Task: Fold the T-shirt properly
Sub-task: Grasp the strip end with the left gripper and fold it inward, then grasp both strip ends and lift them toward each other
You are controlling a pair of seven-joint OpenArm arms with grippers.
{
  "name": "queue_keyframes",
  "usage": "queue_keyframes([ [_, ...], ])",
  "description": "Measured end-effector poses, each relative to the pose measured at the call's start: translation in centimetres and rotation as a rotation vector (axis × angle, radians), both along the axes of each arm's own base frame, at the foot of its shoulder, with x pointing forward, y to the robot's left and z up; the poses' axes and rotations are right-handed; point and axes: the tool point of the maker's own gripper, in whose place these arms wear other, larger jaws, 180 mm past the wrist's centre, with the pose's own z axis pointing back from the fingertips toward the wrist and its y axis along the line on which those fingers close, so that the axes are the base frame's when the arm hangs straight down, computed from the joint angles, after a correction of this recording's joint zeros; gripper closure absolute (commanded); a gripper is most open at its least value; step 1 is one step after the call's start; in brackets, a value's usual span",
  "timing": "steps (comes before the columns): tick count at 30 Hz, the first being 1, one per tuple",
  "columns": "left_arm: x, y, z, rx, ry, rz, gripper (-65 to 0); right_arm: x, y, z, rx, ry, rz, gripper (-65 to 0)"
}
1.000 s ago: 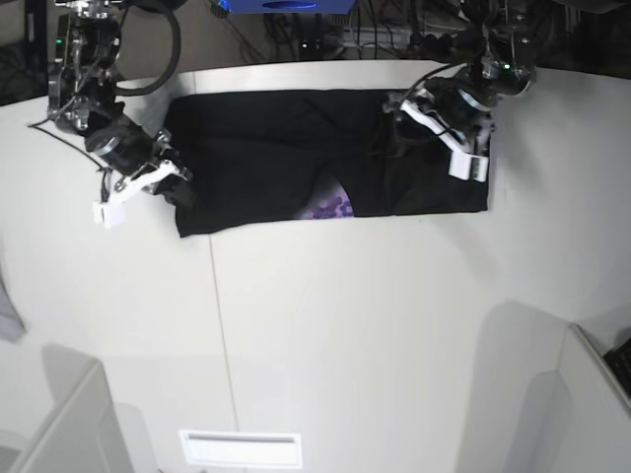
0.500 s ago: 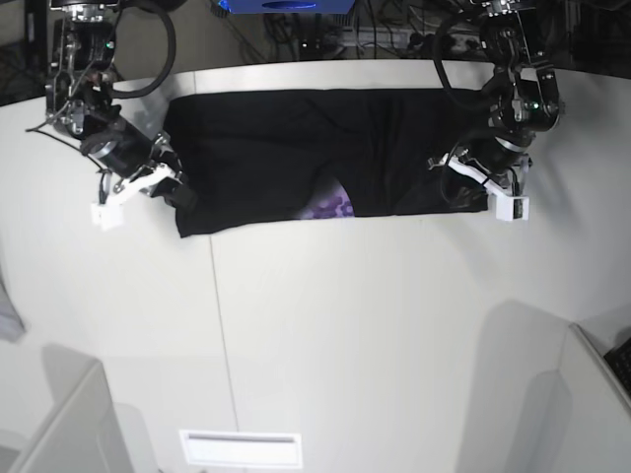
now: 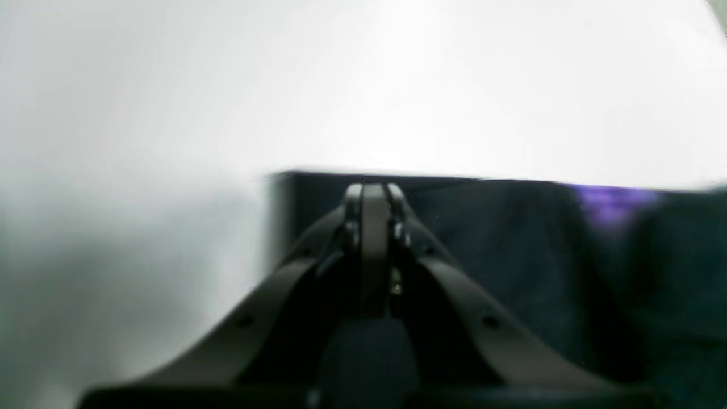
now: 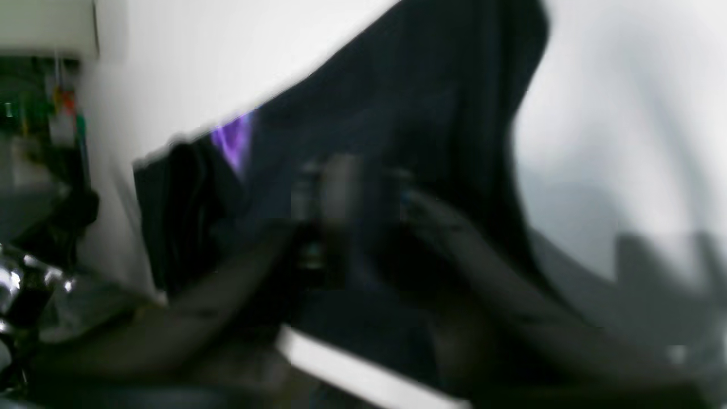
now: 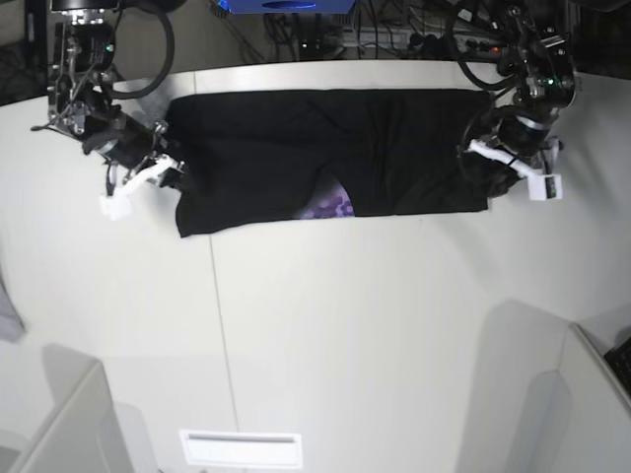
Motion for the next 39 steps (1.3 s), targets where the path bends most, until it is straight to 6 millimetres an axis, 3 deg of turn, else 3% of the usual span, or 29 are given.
queue_keyframes([
  [2,-1.3,3.1,0.3,0.046,0.011,0.070,0.0,-0.3,0.5,0.1,0.000,0.017,0.056,-39.6],
  [3,-1.9,4.5,0.6,0.063,0.008,0.106,0.0,-0.3,0.6,0.3,0.002,0.010,0.074,-40.7],
  [8,-4.2,9.5,2.0,0.175,-0.008,0.103,0.0,0.1,-2.3,0.0,-0.081,0.014,0.026,-37.5],
  [11,-6.4,11.7,0.4,0.170,0.047,0.146,0.0,0.6,-2.9,-0.7,-0.133,0.026,0.030,-37.5],
  [15,-8.1,13.1,-1.5,0.140,0.100,0.185,0.0,0.7,-3.9,-2.8,-0.127,0.090,0.003,-37.5],
  [20,-8.2,13.1,-1.9,0.131,0.108,0.174,0.0,0.0,-4.0,-4.2,-0.115,0.129,0.008,-39.0],
  [26,-8.0,12.9,-2.1,0.125,0.106,0.172,0.0,-1.2,-0.4,-4.5,-0.081,0.109,0.149,-39.0],
  [29,-7.2,11.5,-2.7,0.108,0.115,0.129,0.0,-1.7,0.9,-4.7,-0.063,0.109,0.176,-39.0],
  [34,-6.3,8.8,-3.9,0.073,0.130,0.058,0.0,-1.9,1.2,-4.8,-0.064,0.113,0.192,-38.1],
  [36,-6.1,7.8,-4.5,0.083,0.151,0.020,0.0,-1.8,1.1,-4.8,-0.072,0.112,0.192,-31.8],
  [39,-5.1,6.4,-5.7,0.125,0.196,-0.033,0.0,-2.3,1.0,-5.3,-0.083,0.135,0.203,-10.7],
])
